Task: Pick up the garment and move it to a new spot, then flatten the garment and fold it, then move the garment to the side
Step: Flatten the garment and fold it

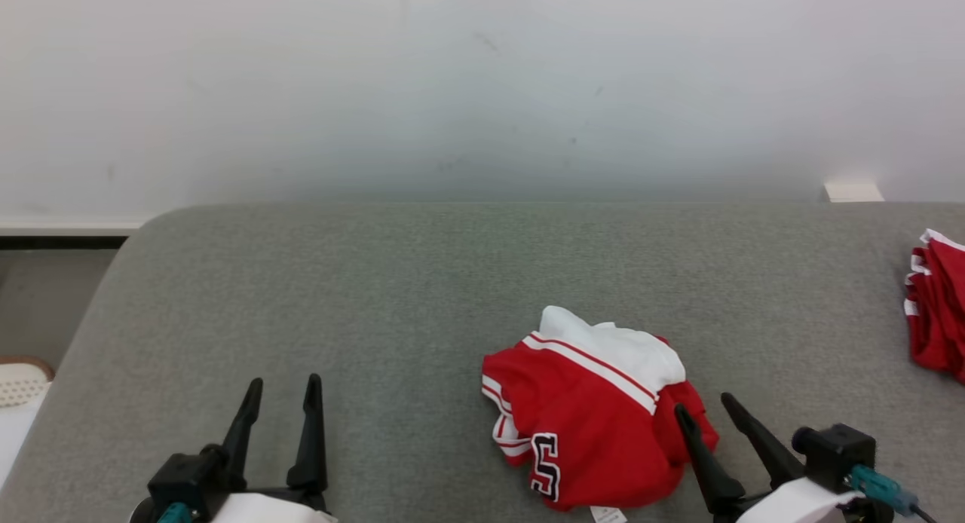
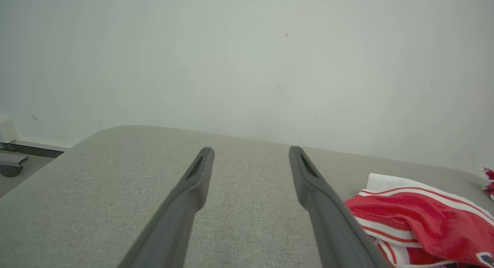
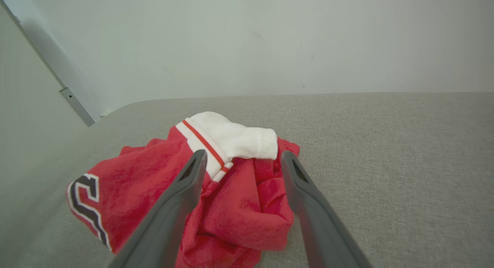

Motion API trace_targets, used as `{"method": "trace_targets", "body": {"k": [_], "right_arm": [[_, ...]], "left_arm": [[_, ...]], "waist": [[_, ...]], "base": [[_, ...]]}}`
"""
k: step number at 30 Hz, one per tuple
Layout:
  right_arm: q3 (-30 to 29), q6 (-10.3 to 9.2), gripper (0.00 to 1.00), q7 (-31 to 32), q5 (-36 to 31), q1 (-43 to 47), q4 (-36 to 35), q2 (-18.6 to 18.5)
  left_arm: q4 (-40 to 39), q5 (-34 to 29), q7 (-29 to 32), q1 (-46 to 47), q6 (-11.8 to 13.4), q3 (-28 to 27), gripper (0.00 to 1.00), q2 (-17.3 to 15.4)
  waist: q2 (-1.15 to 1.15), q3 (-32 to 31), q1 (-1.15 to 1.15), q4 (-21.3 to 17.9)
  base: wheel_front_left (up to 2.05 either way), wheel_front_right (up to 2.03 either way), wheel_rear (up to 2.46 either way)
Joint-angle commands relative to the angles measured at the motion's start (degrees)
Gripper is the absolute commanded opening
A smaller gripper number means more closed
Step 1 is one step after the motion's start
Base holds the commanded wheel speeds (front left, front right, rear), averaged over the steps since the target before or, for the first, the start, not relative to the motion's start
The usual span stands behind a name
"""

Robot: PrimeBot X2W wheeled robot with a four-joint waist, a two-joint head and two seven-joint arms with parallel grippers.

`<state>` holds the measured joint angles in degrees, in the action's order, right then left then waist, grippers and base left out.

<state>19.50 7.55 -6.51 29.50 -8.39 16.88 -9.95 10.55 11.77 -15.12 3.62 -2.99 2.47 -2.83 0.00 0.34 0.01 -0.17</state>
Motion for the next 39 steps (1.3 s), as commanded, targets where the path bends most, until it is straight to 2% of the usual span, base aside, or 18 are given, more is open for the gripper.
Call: {"method": "trace_targets", "body": {"k": [1, 6, 11, 15, 16, 17, 18, 24, 32, 35, 39], "right_arm": [[0.99, -0.13, 1.0, 1.44, 1.75, -1.13, 0.78, -0.68], [3.73, -0.12, 1.0, 7.71, 8.43, -3.97, 3.97, -1.47], [4.9, -0.13, 1.0, 10.39, 13.96, -5.36, 6.23, -2.1], [5.7, -0.12, 1.0, 11.43, 15.43, -6.36, 8.84, -2.36], [5.71, -0.12, 0.91, 10.94, 15.89, -6.72, 9.03, -2.2], [5.79, -0.13, 0.44, 10.57, 16.09, -6.94, 9.23, -2.3], [5.62, -0.13, 0.0, 9.64, 16.02, -7.13, 9.32, -2.55], [3.5, -0.13, 0.0, 3.6, 14.13, -8.33, 9.55, -3.87], [-0.2, -0.13, 0.0, 0.51, 9.82, -13.87, 9.23, -7.13], [0.59, -0.12, 0.0, 1.13, 8.75, -15.39, 8.07, -7.45], [6.11, -0.13, 0.0, 3.38, 7.78, -18.29, 5.73, -4.94]], "left_arm": [[0.07, 0.3, -0.01, 0.5, -0.05, 0.03, 1.0, -0.17], [0.24, 0.85, -0.01, 0.7, 0.37, 0.55, 1.0, -0.17], [0.43, 1.12, -0.01, 0.82, 0.52, 0.93, 1.0, -0.17], [0.79, 1.26, -0.01, 1.03, 0.4, 0.99, 1.0, -0.17], [0.81, 1.26, -0.01, 1.07, 0.37, 0.96, 1.0, -0.17], [0.85, 1.25, -0.01, 1.0, 0.39, 0.9, 1.0, -0.17], [0.82, 1.26, -0.01, 0.92, 0.38, 0.83, 1.0, -0.17], [1.07, 1.1, -0.01, 0.32, 0.27, 0.52, 1.0, -0.16], [1.07, 1.24, -0.01, 1.03, 0.31, 0.9, 1.0, -0.16], [1.01, 1.28, -0.01, 1.06, 0.38, 0.85, 1.0, -0.17], [0.83, 2.16, -0.01, 1.44, 0.63, 1.23, 1.0, -0.17]], "waist": [[0.0, 0.1, -0.01, 1.09], [0.0, 0.42, -0.01, 4.35], [0.0, 0.75, -0.01, 7.76], [0.0, 0.79, -0.01, 10.02], [0.0, 0.78, -0.01, 10.53], [0.0, 0.74, -0.01, 10.9], [0.0, 0.69, -0.01, 11.26], [0.0, 0.14, -0.01, 12.2], [0.0, 0.13, -0.01, 13.0], [0.0, 0.18, -0.01, 13.48], [0.0, 0.77, -0.01, 15.28]], "base": [[0.0, 0.0, 0.0], [0.0, 0.0, 0.0], [0.0, 0.0, 0.0], [0.0, 0.0, 0.0], [0.0, 0.0, 0.0], [0.0, 0.0, 0.0], [0.0, 0.0, 0.0], [0.0, 0.0, 0.0], [0.0, 0.0, 0.0], [0.0, 0.0, 0.0], [0.0, 0.0, 0.0]]}}
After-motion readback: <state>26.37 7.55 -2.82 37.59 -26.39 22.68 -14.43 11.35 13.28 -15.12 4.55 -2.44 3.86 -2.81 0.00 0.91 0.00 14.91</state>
